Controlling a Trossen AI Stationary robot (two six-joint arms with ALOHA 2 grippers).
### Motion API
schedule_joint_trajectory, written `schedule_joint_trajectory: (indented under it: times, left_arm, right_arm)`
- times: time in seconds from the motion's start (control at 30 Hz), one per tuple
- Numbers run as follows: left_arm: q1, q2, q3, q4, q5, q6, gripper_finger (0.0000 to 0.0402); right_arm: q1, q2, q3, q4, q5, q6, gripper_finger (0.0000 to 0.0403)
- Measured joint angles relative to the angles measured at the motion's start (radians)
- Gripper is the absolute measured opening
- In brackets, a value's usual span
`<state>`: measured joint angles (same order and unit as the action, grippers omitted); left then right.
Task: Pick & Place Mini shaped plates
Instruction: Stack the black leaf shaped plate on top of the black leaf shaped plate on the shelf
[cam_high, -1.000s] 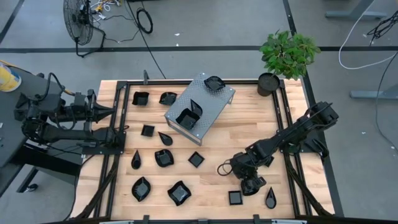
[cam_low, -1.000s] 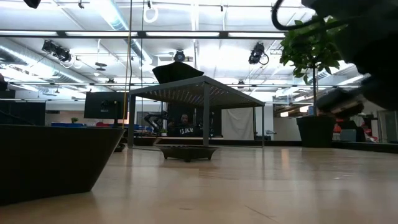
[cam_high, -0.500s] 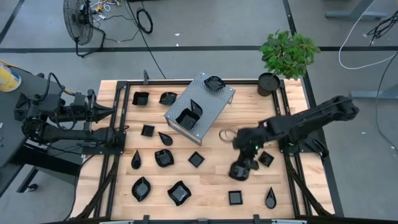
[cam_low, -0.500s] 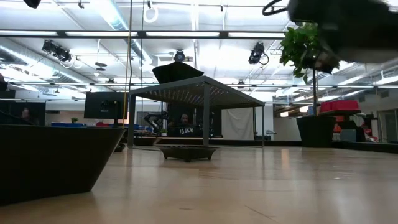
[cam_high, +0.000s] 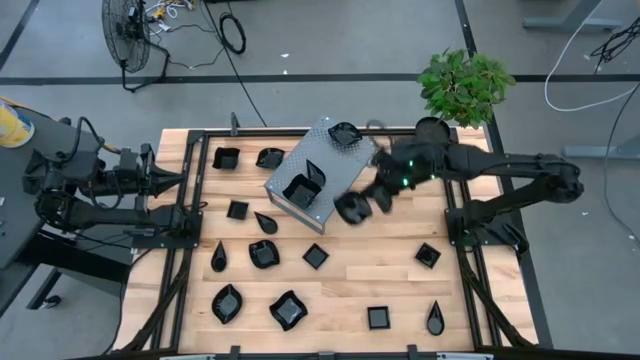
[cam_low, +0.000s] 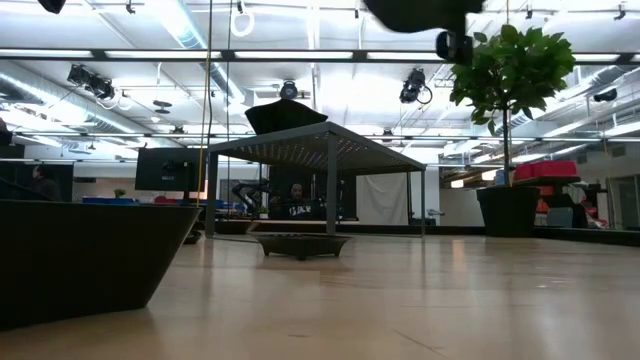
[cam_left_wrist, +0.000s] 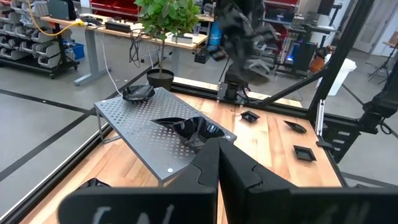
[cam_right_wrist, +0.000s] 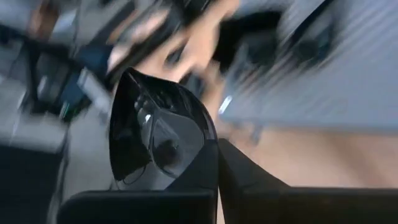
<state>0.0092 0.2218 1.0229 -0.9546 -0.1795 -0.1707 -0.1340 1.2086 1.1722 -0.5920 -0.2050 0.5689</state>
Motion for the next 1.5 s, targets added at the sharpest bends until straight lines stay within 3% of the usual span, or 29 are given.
schedule_joint_trajectory:
  times: [0.17,0.47,0.83,1.5]
  left_arm:
    - [0.0,0.0,0.0,0.0,0.0,0.0,0.0005]
    - [0.0,0.0,0.0,0.0,0.0,0.0,0.0005]
    - [0.0,0.0,0.0,0.0,0.0,0.0,0.0005]
    - [0.0,0.0,0.0,0.0,0.0,0.0,0.0005]
  right_arm:
    - [-0.095,0.029,0.049,0.034,0.067,-0.057,0.0]
    - [-0.271,0.15,0.099,0.045,0.122,-0.448,0.0]
    - [-0.425,0.341,0.272,0.048,0.139,-0.594,0.0]
    - [-0.644,0.48,0.308,0.037,-0.058,-0.664,0.0]
